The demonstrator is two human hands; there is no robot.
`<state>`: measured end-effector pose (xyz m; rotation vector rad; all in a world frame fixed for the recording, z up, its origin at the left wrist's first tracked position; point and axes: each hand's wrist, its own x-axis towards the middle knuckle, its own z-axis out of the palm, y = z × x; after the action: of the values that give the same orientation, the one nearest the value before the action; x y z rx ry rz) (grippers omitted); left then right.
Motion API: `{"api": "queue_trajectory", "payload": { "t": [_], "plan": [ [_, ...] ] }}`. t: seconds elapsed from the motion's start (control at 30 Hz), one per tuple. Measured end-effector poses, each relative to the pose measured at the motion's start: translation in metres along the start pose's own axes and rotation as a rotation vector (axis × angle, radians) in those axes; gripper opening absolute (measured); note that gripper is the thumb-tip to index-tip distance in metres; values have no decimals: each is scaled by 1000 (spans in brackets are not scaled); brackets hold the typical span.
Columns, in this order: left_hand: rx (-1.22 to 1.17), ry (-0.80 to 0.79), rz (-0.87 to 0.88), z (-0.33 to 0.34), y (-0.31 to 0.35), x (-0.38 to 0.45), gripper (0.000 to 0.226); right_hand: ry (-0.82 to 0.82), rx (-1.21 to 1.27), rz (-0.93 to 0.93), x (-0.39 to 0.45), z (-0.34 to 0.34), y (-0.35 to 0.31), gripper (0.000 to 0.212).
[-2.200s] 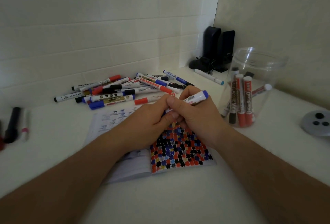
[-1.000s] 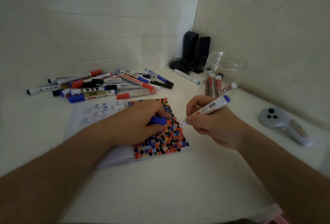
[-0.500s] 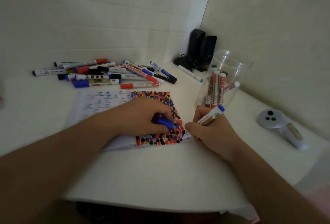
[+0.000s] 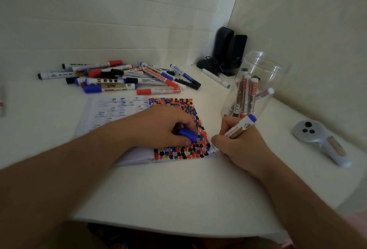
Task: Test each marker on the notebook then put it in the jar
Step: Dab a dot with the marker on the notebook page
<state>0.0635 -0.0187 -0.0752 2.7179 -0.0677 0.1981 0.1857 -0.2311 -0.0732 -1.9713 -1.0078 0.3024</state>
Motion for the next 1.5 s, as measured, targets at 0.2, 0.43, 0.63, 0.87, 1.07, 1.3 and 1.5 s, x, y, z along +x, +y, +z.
{"api": "queue_trajectory", "payload": {
  "t": [0.2, 0.43, 0.63, 0.87, 1.07, 1.3, 1.5],
  "plan": [
    [1, -2, -3, 0, 1, 0, 32, -4, 81, 24, 0, -3, 1, 34],
    [-9, -8, -11, -1, 2, 0, 33, -15, 13, -3, 1, 1, 1, 34],
    [-17, -7, -9, -2, 2, 0, 33, -3, 84, 21, 1, -1, -1, 35],
    [-22, 0, -9, -1, 2, -1, 33, -3, 8, -24, 1, 0, 2, 33],
    [-20, -4, -9, -2, 3, -2, 33, -13, 93, 17, 0, -2, -2, 38],
    [-15, -8, -23, -3, 3, -2, 34, -11, 75, -9, 3, -1, 7, 36],
    [-83, -8, -80, -3, 1, -2, 32, -44, 185, 26, 3, -3, 6, 31]
  ]
}}
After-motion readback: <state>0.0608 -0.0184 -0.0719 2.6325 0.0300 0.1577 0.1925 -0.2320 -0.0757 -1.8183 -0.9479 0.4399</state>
